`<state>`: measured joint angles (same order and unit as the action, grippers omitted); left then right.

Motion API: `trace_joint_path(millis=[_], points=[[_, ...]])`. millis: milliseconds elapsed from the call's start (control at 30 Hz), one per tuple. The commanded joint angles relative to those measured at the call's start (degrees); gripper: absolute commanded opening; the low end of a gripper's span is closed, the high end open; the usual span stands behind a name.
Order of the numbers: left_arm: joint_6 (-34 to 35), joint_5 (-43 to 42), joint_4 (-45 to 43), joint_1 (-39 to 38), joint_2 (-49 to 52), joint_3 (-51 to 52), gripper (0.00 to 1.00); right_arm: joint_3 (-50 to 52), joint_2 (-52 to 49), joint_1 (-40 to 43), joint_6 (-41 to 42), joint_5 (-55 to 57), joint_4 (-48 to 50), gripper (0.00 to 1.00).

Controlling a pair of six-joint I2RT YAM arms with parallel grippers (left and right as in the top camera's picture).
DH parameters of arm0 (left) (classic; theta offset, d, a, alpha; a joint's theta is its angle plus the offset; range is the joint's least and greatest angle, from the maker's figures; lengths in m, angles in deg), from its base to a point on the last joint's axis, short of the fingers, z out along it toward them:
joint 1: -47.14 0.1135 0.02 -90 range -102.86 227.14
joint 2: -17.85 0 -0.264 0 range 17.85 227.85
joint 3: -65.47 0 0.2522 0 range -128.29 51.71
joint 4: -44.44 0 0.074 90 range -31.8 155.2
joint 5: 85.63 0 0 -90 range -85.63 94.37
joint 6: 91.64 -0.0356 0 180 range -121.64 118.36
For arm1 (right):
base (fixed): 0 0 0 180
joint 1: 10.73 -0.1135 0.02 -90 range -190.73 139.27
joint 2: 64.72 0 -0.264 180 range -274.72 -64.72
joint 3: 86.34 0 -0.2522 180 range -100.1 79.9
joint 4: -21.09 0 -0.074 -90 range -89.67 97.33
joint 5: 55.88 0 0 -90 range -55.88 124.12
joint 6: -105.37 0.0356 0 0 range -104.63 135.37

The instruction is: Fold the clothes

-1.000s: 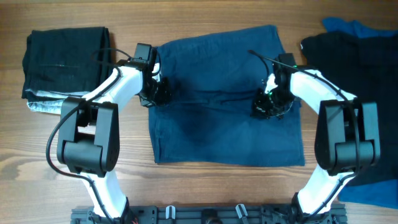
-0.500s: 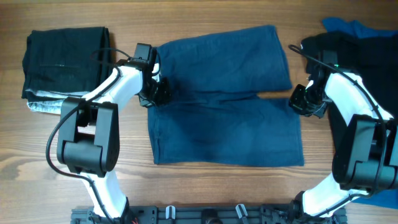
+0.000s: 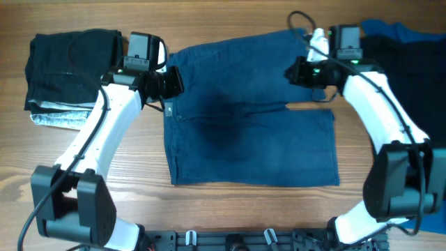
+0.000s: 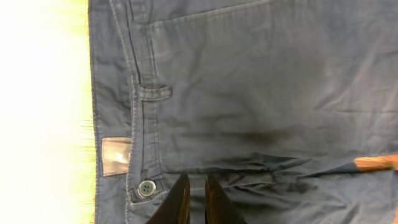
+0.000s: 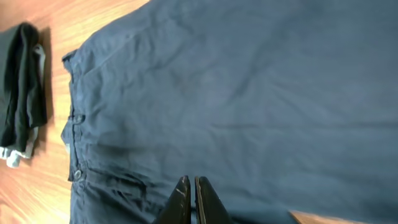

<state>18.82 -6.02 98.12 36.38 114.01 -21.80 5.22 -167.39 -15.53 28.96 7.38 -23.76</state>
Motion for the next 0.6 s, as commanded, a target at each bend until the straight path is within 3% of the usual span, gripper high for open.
trace_joint_path(millis=[0, 233, 433, 500, 567], points=[[-0.5, 1.5, -0.1, 0.2, 4.4, 0.2, 0.09, -0.6, -5.6, -3.6, 0.1, 3.0, 2.0, 0.04], [-0.5, 3.1, -0.4, 0.2, 16.2, 0.2, 0.05, -0.6, -13.3, -4.3, 0.1, 18.0, 0.8, 0.04], [-0.7, 7.4, -0.3, 0.2, 17.6, 0.2, 0.06, -0.6, -13.0, 1.0, 0.0, 20.9, -0.9, 0.06], [-0.7, 7.5, -0.3, 0.2, 17.6, 0.2, 0.06, -0.6, -13.0, 3.0, 0.0, 21.0, -1.4, 0.13], [-0.7, 7.5, -0.3, 0.2, 17.6, 0.2, 0.06, -0.6, -13.0, 4.9, -0.1, 24.7, -2.3, 0.13]])
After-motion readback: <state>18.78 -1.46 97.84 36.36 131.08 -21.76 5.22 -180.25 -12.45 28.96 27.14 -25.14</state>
